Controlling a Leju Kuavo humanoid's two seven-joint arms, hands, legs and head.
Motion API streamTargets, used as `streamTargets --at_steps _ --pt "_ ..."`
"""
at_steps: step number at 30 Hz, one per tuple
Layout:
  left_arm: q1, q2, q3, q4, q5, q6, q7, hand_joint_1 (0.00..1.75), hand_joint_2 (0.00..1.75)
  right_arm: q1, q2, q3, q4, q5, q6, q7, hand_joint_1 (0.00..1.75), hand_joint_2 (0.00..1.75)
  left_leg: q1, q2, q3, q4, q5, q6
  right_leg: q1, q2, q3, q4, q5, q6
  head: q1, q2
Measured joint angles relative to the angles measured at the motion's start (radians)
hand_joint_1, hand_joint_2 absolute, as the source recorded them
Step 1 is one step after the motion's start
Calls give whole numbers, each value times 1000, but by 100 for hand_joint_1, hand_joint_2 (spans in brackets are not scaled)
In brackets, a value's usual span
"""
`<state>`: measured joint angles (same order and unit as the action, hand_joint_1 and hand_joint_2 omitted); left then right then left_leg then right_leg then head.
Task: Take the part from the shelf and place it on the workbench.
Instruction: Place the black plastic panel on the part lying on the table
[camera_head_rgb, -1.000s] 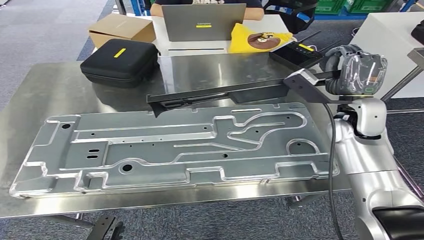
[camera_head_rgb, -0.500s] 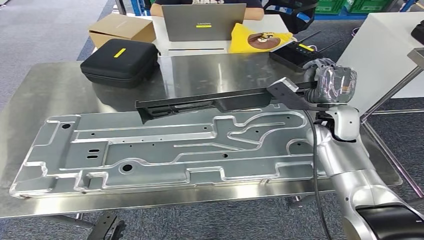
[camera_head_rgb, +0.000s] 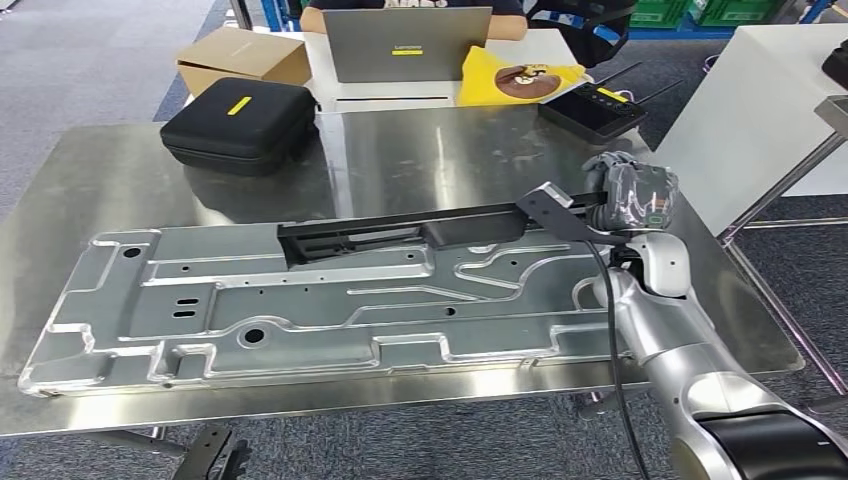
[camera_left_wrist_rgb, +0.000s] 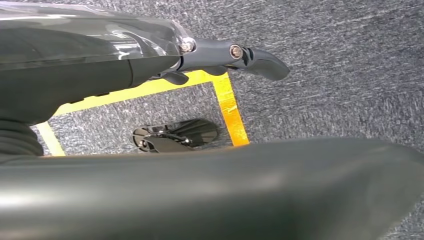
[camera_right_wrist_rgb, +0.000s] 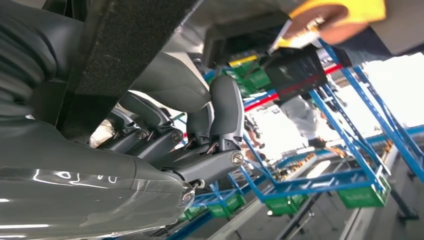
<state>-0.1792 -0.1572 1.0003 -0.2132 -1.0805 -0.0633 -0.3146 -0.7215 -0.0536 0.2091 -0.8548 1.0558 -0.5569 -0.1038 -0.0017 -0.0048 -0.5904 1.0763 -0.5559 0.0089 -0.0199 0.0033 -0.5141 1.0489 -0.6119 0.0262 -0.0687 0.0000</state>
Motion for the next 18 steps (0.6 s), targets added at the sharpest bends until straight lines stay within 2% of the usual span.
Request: streamTargets --at_steps 12,16,18 --pt "-1 -1 -8 0 9 -9 0 0 175 0 23 22 101 34 -2 2 175 175 0 0 1 0 0 0 0 1 0 0 0 0 0 0" --pt "-1 -2 -9 0 17 -12 0 0 175 -8 23 27 117 39 -7 5 0 0 0 0 2 0 0 0 0 1 1 0 0 0 0 0" --pt "-1 -2 -10 0 20 -15 -1 0 175 -11 23 28 125 40 -9 6 0 0 0 0 2 0 0 0 0 1 1 0 0 0 0 0"
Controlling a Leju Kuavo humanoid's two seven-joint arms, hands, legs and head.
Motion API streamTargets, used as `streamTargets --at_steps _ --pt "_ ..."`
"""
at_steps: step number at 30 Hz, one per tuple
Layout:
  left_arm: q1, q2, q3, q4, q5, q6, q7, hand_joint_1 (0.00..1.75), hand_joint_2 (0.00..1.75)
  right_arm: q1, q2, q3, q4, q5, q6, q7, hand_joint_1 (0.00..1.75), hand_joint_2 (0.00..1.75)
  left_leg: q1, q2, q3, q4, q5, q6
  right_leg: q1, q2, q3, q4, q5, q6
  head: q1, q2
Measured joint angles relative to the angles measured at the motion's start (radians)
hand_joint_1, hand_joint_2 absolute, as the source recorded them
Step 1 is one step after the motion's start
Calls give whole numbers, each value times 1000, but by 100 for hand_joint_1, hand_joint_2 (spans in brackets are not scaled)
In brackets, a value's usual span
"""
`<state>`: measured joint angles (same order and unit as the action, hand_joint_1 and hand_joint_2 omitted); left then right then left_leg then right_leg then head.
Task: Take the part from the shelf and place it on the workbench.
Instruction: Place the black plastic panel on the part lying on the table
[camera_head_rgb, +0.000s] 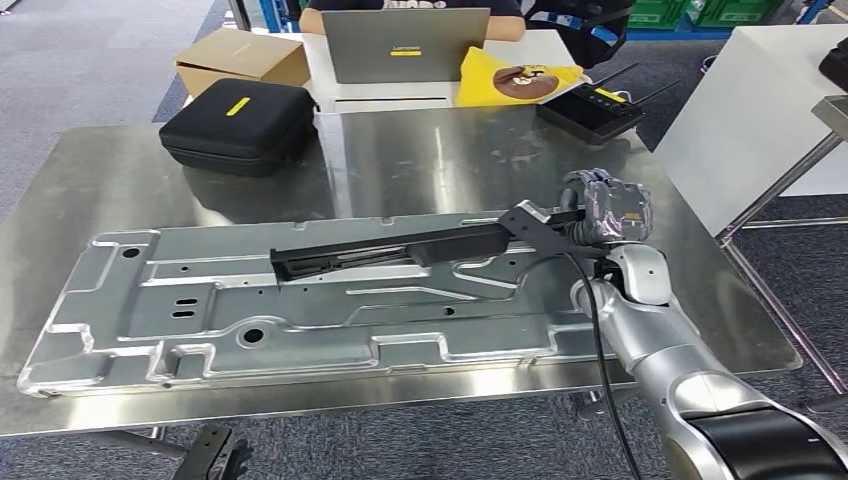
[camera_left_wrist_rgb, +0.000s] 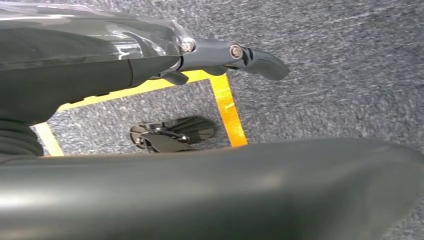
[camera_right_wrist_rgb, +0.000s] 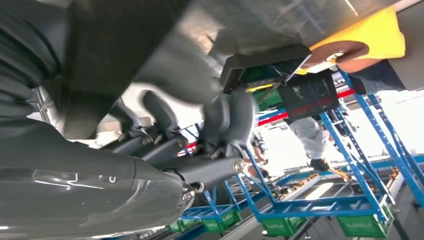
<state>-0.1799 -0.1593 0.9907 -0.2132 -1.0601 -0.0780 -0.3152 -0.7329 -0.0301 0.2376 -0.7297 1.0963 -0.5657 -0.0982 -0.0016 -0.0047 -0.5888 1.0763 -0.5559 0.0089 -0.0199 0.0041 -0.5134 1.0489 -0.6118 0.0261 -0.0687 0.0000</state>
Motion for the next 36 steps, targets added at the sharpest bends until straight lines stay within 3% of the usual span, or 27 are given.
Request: streamTargets --at_steps 1,5,23,36 --pt "0 0 0 0 0 -1 -1 0 175 -1 0 0 3 0 -1 0 0 0 0 0 0 0 0 0 0 0 0 0 0 0 0 0" --pt "0 -1 -1 0 6 0 -14 0 0 -6 0 2 11 -3 -6 0 0 0 0 0 0 0 0 0 0 0 0 0 0 0 0 0" --pt "1 -2 -8 0 26 6 2 0 0 -12 -5 26 -26 -66 36 9 0 0 0 0 0 0 0 0 0 0 0 0 0 0 0 0" --pt "13 -2 -6 0 82 15 -18 0 0 28 -27 146 -194 -153 356 68 0 0 0 0 0 0 0 0 0 0 0 0 0 0 0 0"
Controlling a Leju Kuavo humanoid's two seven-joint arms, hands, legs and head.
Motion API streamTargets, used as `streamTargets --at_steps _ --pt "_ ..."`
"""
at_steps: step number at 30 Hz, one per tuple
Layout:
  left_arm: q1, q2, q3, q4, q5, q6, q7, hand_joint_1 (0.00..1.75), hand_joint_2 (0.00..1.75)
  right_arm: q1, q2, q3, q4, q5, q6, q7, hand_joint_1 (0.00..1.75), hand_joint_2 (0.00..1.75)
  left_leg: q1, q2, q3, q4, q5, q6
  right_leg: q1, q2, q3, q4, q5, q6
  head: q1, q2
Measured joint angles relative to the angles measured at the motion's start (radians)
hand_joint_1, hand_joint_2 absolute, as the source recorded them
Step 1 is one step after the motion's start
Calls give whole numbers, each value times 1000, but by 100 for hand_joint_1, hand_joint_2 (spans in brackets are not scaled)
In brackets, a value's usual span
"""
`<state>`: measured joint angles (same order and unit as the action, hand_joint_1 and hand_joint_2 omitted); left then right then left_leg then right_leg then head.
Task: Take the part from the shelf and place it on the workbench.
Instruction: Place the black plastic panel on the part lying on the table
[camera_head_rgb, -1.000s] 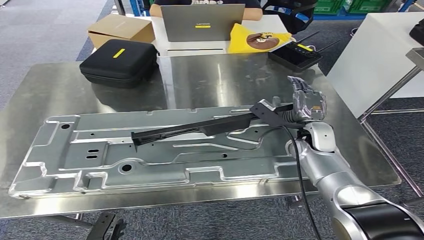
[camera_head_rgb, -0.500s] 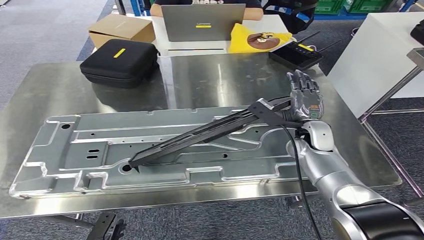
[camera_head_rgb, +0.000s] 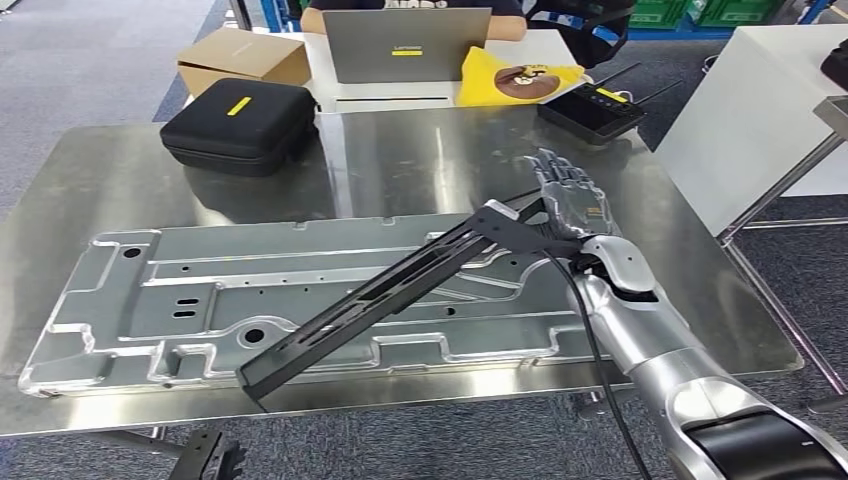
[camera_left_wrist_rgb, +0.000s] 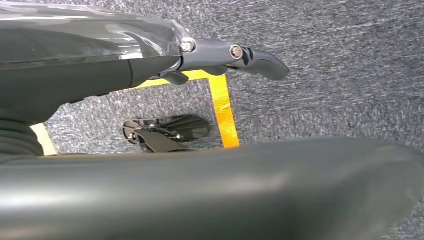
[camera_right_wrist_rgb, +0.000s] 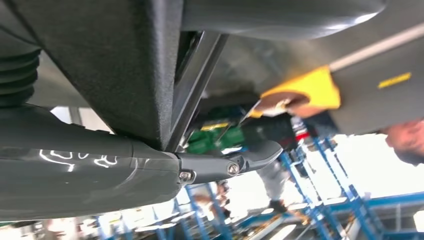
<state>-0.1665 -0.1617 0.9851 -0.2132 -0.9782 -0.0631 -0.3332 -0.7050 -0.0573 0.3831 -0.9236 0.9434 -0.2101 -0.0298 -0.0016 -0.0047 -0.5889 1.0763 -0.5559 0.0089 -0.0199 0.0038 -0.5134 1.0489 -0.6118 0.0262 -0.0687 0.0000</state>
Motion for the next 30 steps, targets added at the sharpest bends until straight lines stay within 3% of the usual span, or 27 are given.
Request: streamTargets --at_steps 10,17,22,30 --pt "13 0 2 0 16 0 -10 0 0 19 -78 116 -4 52 90 23 0 0 0 0 0 0 0 0 0 0 0 0 0 0 0 0" --pt "19 0 2 0 25 4 -11 0 0 -5 -155 182 15 282 11 195 0 0 0 -1 2 0 0 0 0 -1 2 0 0 0 0 0" --pt "22 0 2 0 27 10 -8 0 0 -5 -212 161 21 439 -62 303 0 0 -1 -1 3 0 0 0 -1 -1 3 0 0 0 0 0" --pt "21 1 2 0 28 14 -6 0 0 9 -263 88 10 522 -80 300 0 0 -1 -1 3 0 0 0 -1 -1 3 0 0 0 0 0"
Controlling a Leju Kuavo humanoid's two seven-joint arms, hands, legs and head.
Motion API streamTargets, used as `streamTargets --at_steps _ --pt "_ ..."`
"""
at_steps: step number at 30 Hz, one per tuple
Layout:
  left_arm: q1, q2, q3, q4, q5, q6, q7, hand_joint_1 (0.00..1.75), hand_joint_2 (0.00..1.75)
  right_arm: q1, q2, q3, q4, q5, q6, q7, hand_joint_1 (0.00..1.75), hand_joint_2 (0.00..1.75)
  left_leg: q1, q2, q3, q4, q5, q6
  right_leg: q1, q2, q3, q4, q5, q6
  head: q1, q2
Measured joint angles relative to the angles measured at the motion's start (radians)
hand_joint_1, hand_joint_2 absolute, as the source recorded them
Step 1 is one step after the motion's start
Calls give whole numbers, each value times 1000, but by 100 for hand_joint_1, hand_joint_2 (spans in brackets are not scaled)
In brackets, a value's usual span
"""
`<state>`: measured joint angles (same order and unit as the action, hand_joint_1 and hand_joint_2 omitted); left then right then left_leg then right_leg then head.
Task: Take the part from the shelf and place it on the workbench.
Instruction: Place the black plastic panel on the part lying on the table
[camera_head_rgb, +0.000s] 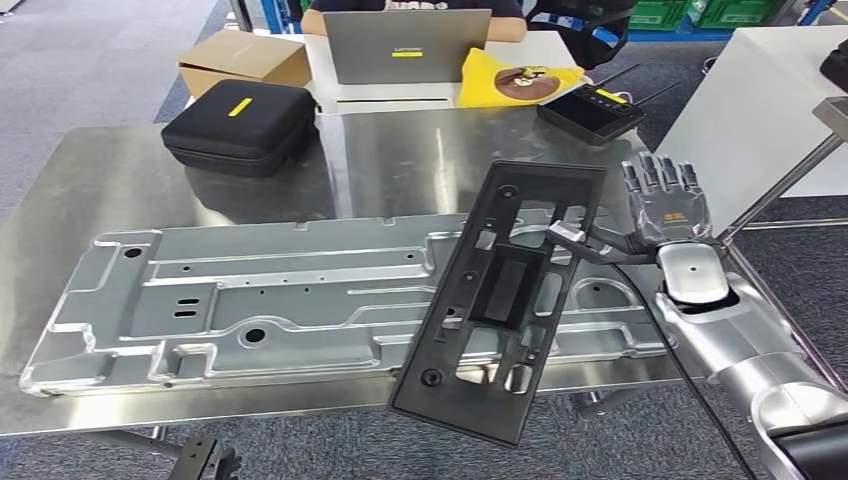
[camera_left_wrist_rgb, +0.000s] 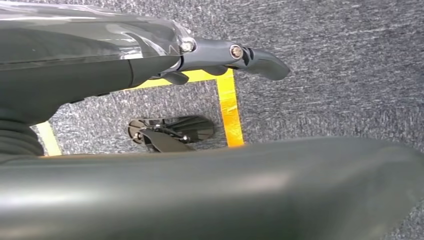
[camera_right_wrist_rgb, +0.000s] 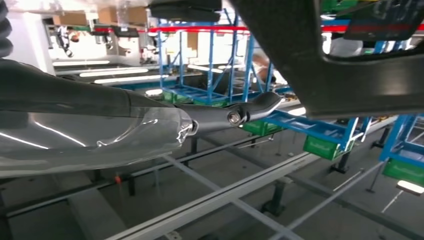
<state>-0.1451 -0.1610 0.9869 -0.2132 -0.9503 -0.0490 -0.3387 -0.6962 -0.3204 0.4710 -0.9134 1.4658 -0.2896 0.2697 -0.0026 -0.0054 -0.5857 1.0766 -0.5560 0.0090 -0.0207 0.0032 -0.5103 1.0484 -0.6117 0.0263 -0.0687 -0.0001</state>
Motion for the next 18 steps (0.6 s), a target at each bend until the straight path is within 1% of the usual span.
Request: streamTargets --at_steps 4,10,18 --pt "0 0 0 0 3 1 0 0 0 5 -2 -20 0 -11 19 -23 0 0 0 0 0 0 0 0 0 0 0 0 0 0 0 0" --pt "0 1 0 0 8 1 -1 0 0 -2 -1 -40 14 -83 94 -97 0 0 1 0 0 0 0 0 1 0 0 0 0 0 0 0" --pt "0 2 0 0 14 5 -3 0 0 -10 3 -43 30 -118 105 -103 0 0 0 0 0 0 0 0 0 0 0 0 0 0 0 0"
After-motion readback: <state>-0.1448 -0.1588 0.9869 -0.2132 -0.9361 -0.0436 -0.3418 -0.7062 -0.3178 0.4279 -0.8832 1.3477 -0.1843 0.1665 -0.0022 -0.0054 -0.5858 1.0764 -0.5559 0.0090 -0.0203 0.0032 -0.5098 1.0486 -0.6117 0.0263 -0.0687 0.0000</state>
